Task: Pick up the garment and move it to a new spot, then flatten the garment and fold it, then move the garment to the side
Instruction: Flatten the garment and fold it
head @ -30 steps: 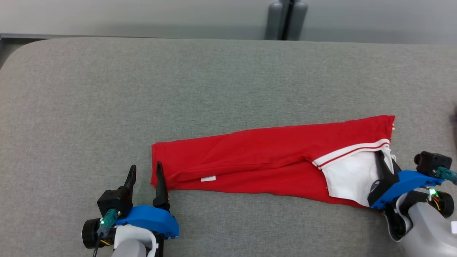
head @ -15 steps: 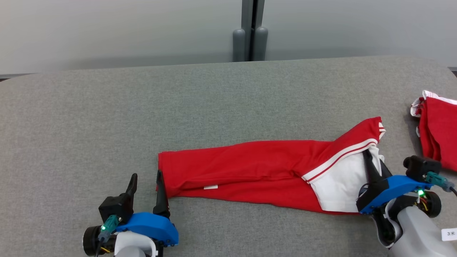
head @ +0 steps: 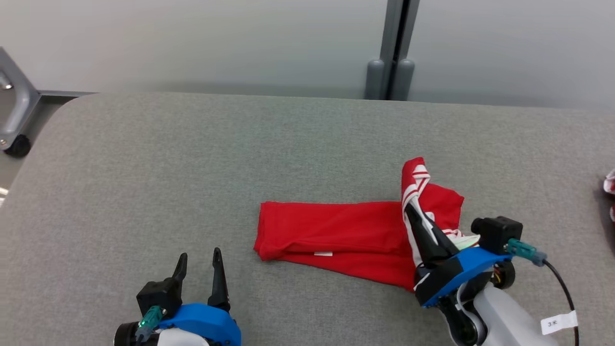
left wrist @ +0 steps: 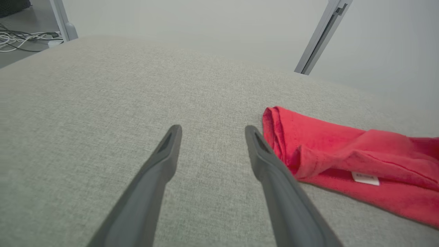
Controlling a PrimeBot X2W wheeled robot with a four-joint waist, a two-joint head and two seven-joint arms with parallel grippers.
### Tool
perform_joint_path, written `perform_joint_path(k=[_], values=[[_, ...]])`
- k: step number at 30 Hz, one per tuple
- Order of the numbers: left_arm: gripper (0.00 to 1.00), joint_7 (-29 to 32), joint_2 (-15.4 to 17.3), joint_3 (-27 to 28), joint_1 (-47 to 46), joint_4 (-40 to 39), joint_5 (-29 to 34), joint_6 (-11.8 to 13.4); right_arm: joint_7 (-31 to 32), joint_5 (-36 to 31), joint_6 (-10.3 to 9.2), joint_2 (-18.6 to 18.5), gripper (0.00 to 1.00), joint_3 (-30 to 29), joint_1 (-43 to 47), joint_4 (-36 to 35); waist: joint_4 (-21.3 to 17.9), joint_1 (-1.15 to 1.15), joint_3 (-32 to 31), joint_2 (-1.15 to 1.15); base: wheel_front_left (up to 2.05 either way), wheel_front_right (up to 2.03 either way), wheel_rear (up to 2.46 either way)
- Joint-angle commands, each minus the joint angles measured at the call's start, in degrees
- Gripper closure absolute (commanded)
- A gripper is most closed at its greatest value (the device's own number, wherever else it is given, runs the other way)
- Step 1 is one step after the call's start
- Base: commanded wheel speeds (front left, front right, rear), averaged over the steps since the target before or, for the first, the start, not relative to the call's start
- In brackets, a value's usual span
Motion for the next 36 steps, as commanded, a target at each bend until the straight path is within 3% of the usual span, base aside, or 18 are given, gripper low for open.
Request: perform_joint_path(k=[1, 12, 26, 27, 28, 29, 36], values=[[0.00, -0.25, -0.06, -0.32, 0.54, -0.06, -0.12, -0.16, 0.14, 0.70, 0.01, 0.48, 1.00, 1.62, 0.06, -0.79, 1.52, 0.01, 0.36, 0.00, 0.00, 0.00, 0.00], [0.00, -0.25, -0.04, -3.20, -0.26, -0.06, -0.81, -0.30, -0.01, 2.28, 0.01, 2.94, 1.00, 8.23, -4.15, 1.13, 8.98, 0.01, 0.92, 0.00, 0.00, 0.00, 0.00], [0.00, -0.25, -0.04, -7.26, -1.29, 0.07, -2.58, 0.46, -0.32, -2.17, 0.01, 5.14, 1.00, 5.90, -9.58, 10.26, 15.29, 0.01, 3.11, 0.00, 0.00, 0.00, 0.00], [0.00, -0.25, -0.05, -7.35, -1.36, 0.05, -2.65, 0.48, -0.33, -2.45, 0.01, 5.34, 0.87, 5.47, -9.97, 10.51, 15.45, 0.01, 3.25, 0.00, 0.00, 0.00, 0.00], [0.00, -0.25, -0.05, -7.36, -1.47, 0.04, -2.73, 0.48, -0.34, -2.67, 0.01, 5.50, 0.56, 5.11, -10.28, 10.56, 15.52, 0.01, 3.36, 0.00, 0.00, 0.00, 0.00], [0.00, -0.25, -0.05, -7.32, -1.61, 0.04, -2.75, 0.58, -0.33, -2.85, 0.01, 5.66, 0.01, 4.93, -10.45, 10.47, 15.54, 0.01, 3.43, 0.00, 0.00, 0.00, 0.00], [0.00, -0.25, -0.04, -5.88, -1.78, -0.64, -2.32, 1.10, -0.34, -3.77, 0.00, 5.91, 0.00, 1.89, -9.49, 4.75, 12.79, 0.01, 3.06, 0.00, 0.00, 0.00, 0.00]])
